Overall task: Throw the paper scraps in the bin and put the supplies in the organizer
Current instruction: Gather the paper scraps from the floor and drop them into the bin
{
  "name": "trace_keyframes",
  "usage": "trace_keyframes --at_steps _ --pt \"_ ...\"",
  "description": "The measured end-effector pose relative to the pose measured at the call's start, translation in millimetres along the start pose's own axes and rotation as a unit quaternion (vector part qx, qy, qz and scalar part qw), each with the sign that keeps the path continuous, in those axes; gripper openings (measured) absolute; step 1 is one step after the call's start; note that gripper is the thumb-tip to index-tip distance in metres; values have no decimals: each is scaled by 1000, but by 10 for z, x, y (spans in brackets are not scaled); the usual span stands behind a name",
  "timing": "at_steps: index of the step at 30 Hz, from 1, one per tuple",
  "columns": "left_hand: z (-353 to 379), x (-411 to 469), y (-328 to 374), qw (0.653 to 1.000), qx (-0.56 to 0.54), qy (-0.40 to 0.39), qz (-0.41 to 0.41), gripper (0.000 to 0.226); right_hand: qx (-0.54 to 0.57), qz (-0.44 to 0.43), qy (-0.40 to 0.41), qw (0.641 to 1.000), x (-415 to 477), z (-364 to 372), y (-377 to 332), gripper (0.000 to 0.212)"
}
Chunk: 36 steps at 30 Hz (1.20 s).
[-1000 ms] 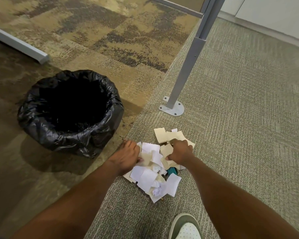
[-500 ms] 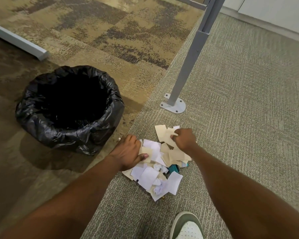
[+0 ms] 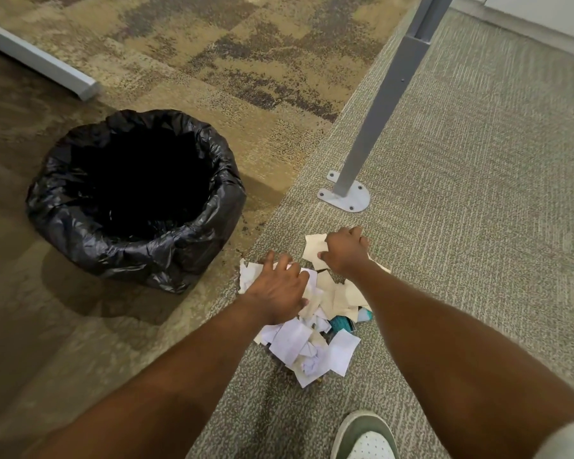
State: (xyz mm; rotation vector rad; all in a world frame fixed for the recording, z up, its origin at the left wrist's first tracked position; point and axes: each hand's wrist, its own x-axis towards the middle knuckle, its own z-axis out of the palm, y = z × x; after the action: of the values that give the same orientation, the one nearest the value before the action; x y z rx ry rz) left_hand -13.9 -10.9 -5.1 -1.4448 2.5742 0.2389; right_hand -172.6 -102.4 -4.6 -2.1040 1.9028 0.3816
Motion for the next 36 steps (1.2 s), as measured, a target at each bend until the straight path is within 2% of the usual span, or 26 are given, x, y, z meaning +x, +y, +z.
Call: trace_keyframes --at_steps 5,14,18,21,23,25,26,29,32,34,36 --pt "21 7 52 1000 11 -20 16 47 12 -13 22 1000 7 25 -79 56" --pt "-121 81 157 998 -30 -56 -16 44 48 -26 27 998 73 -37 -138 46" --pt "-149 74 157 993 -85 -76 -37 38 59 -21 0 998 103 -107 -95 37" --pt "-169 30 111 971 -215 -76 -72 34 103 -22 -25 994 136 -230 -58 46" --pt "-195 32 50 959 -259 -80 -89 34 145 -36 -31 988 149 -332 -33 45" --pt "-213 62 -17 953 -275 -76 -106 40 173 -51 -17 983 137 -427 -1 27" --pt "-221 79 -50 951 -280 -72 -110 44 182 -51 -5 982 120 -465 20 20" --pt "-252 94 -175 957 -264 -69 -102 43 222 -44 25 974 54 -539 79 26" --pt "-288 18 -300 964 -246 -43 -87 12 254 -37 33 966 -45 -565 113 16" --pt "-280 -52 -388 963 -243 -38 -109 25 278 -25 28 960 -110 -555 134 23" --pt "-265 -99 -455 963 -231 -47 -128 26 304 -9 18 952 -172 -546 143 15"
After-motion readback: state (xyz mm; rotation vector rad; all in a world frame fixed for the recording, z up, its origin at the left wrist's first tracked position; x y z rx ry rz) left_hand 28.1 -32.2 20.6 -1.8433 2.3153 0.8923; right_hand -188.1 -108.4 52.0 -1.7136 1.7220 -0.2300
